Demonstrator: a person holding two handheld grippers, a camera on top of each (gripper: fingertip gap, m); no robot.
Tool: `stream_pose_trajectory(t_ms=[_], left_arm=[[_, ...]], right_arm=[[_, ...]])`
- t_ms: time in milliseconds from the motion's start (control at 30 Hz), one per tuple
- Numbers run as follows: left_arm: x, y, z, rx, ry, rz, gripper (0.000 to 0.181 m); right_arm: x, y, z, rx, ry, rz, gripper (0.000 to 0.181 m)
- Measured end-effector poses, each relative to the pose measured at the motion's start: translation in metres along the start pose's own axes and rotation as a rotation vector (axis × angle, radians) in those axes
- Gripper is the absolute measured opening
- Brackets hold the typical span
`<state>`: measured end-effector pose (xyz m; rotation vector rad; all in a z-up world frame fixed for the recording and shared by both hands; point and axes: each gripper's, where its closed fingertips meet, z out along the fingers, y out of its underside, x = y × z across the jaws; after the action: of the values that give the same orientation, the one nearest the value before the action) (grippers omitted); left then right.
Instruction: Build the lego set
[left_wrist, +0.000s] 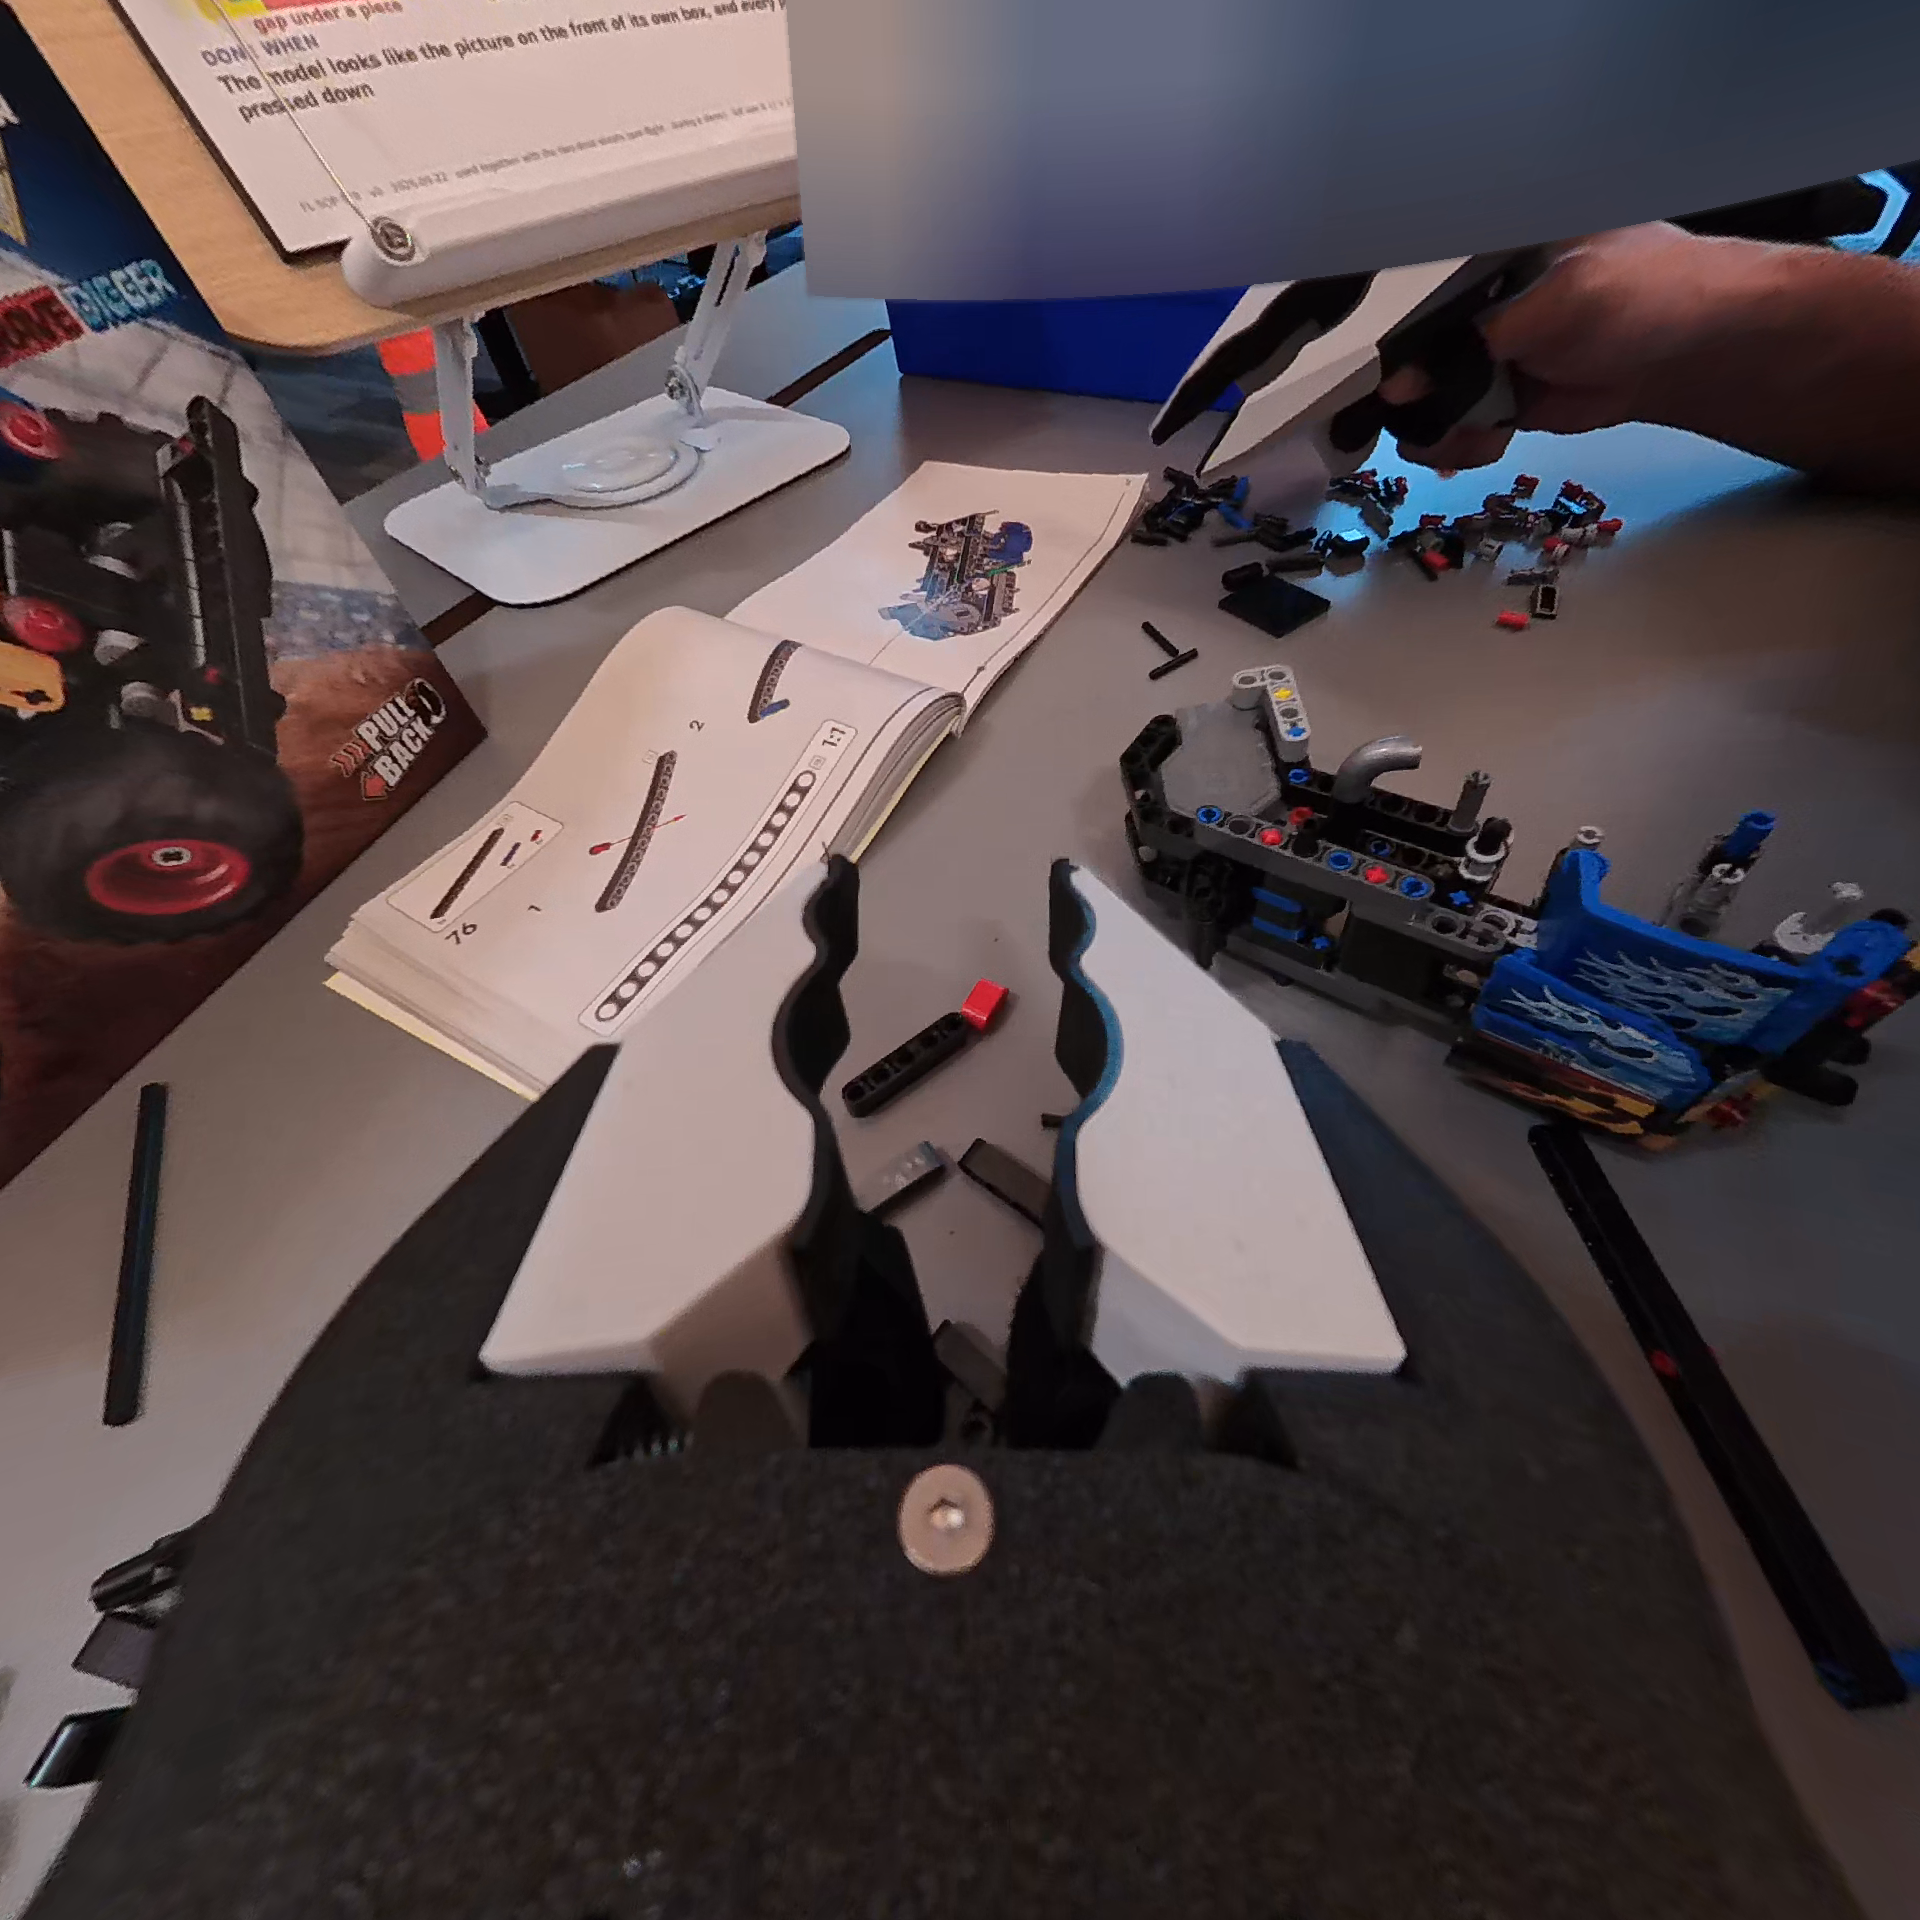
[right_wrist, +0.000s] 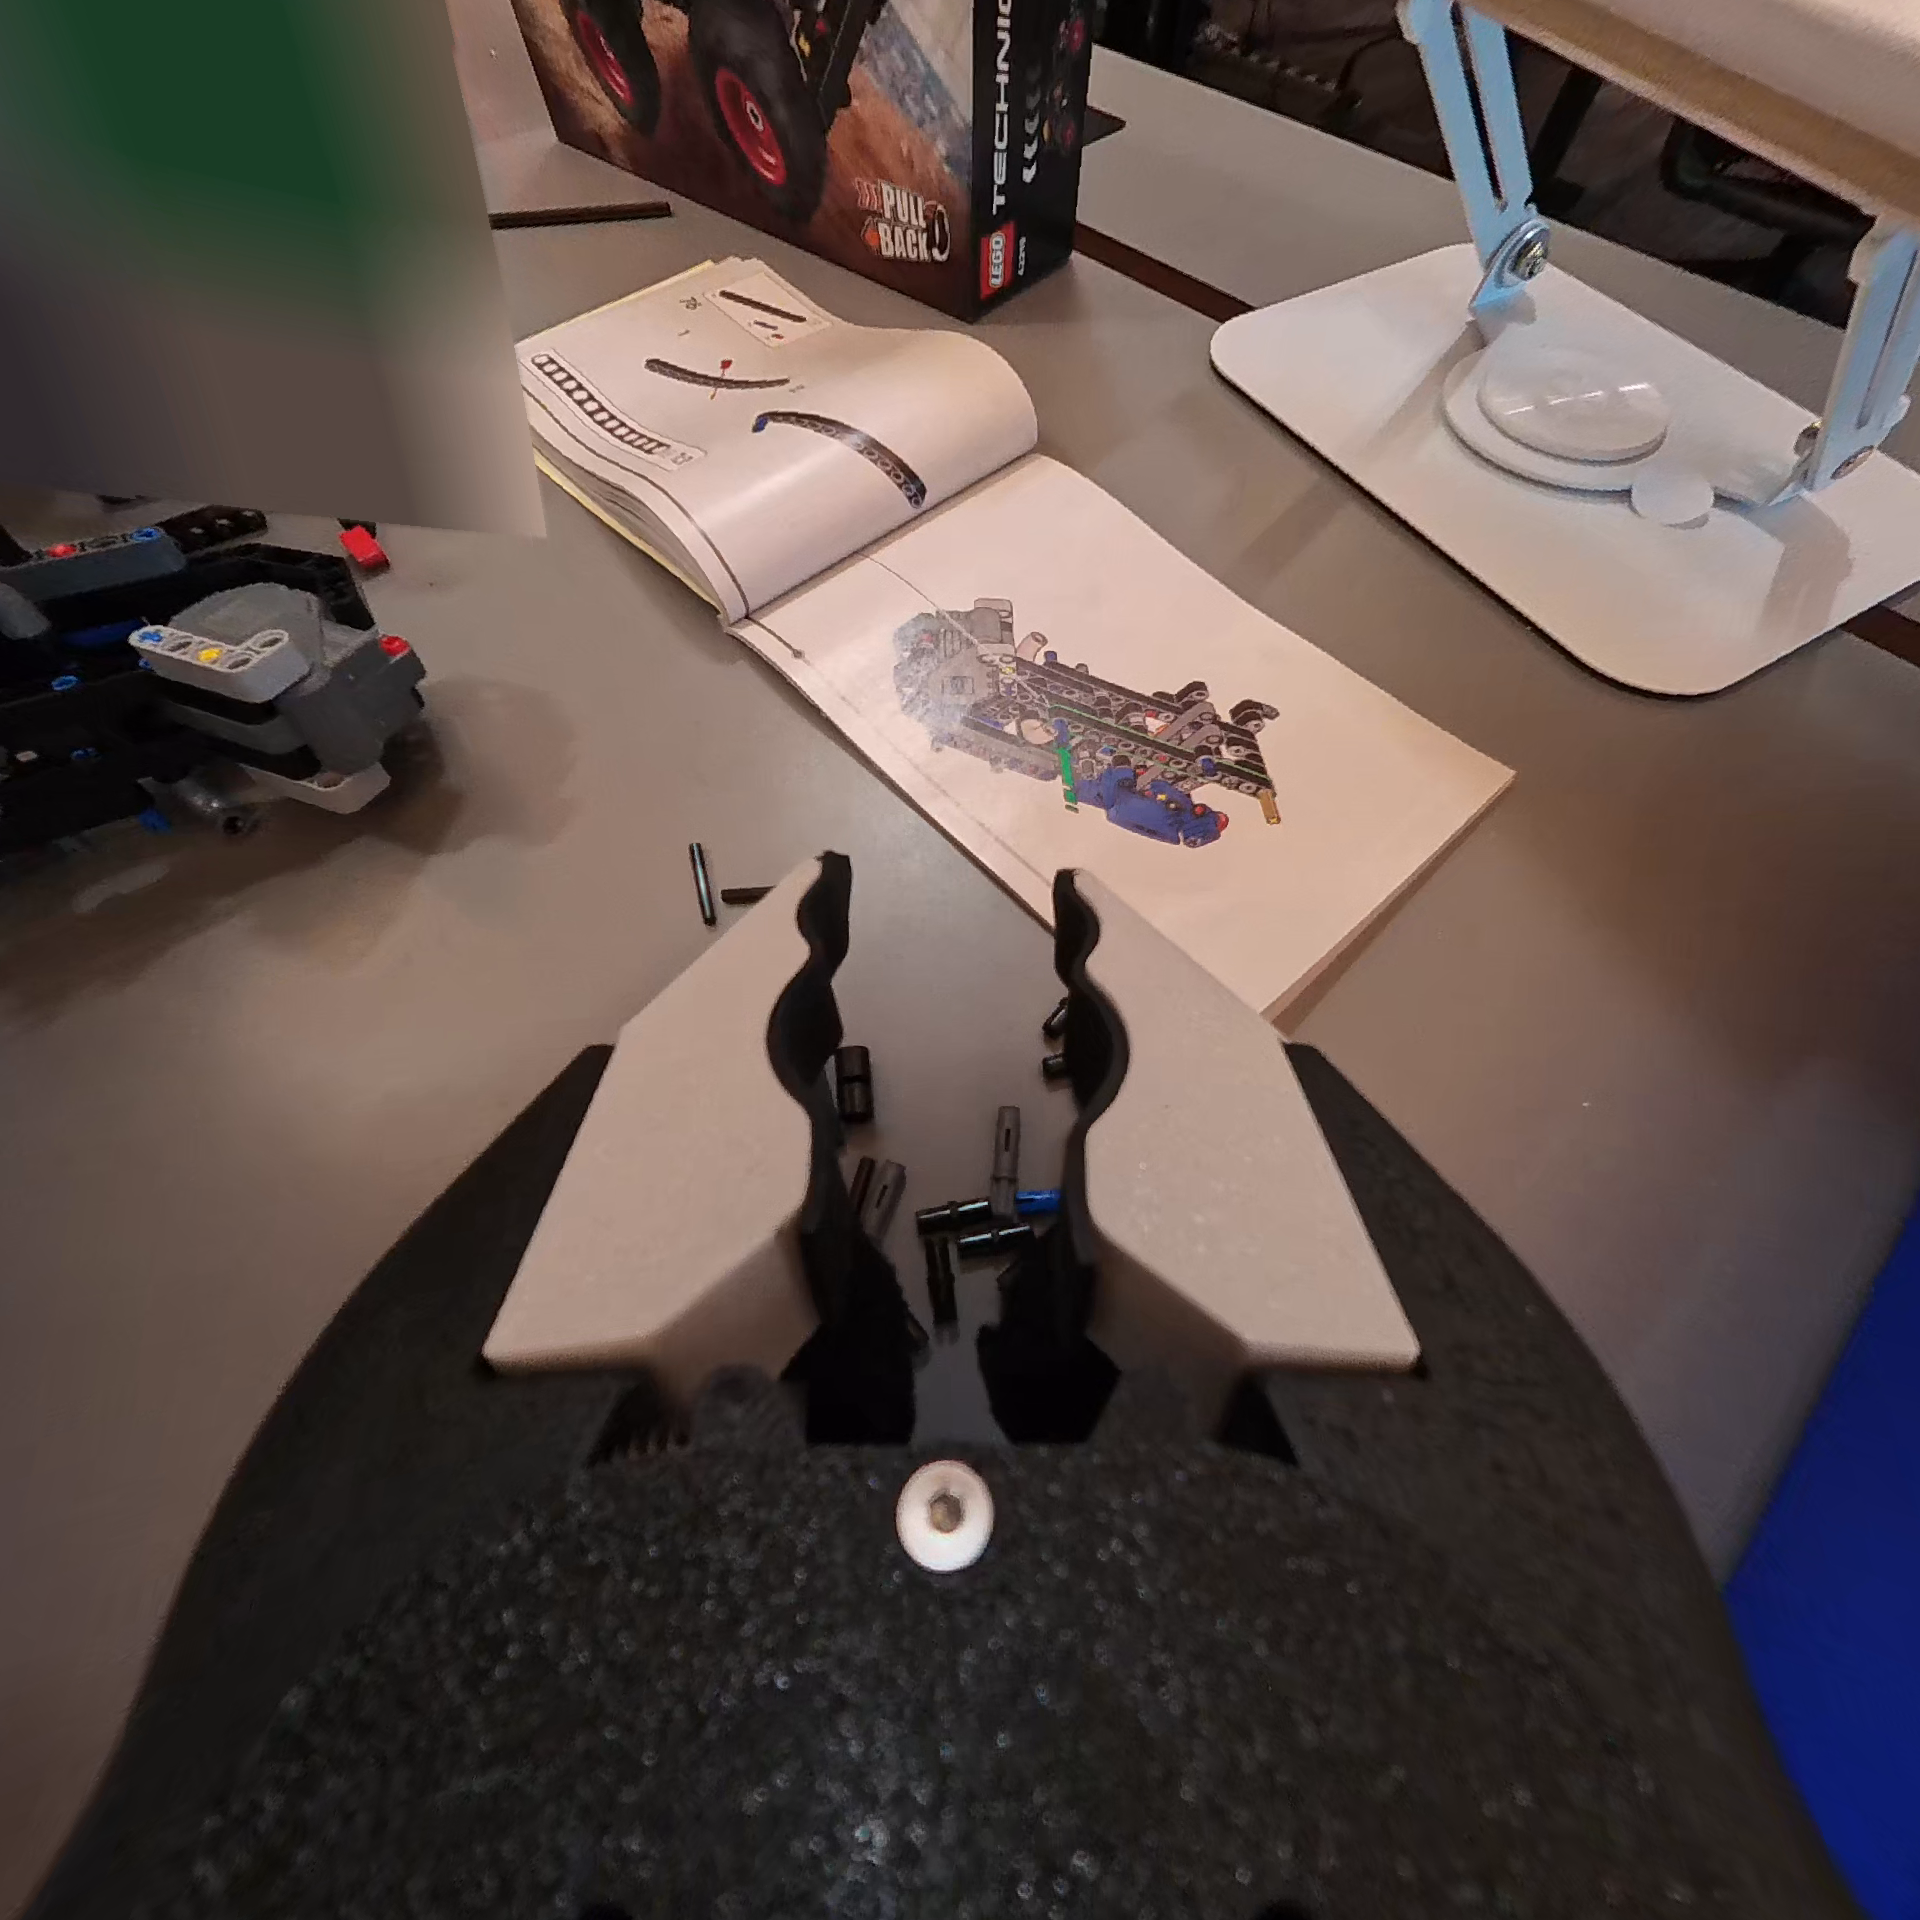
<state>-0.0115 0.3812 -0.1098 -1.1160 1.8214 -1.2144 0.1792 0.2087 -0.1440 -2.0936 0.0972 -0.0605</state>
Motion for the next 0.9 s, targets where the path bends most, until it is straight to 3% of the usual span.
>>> stream_pose_trajectory(t_ms=[900], left_arm=[[-0.0009,0.0097,0.0047,-0.035,-0.003,0.009,0.035]], right_arm=[[0.0003,0.0085,0.0042,-0.035,0.001,0.0,0.037]])
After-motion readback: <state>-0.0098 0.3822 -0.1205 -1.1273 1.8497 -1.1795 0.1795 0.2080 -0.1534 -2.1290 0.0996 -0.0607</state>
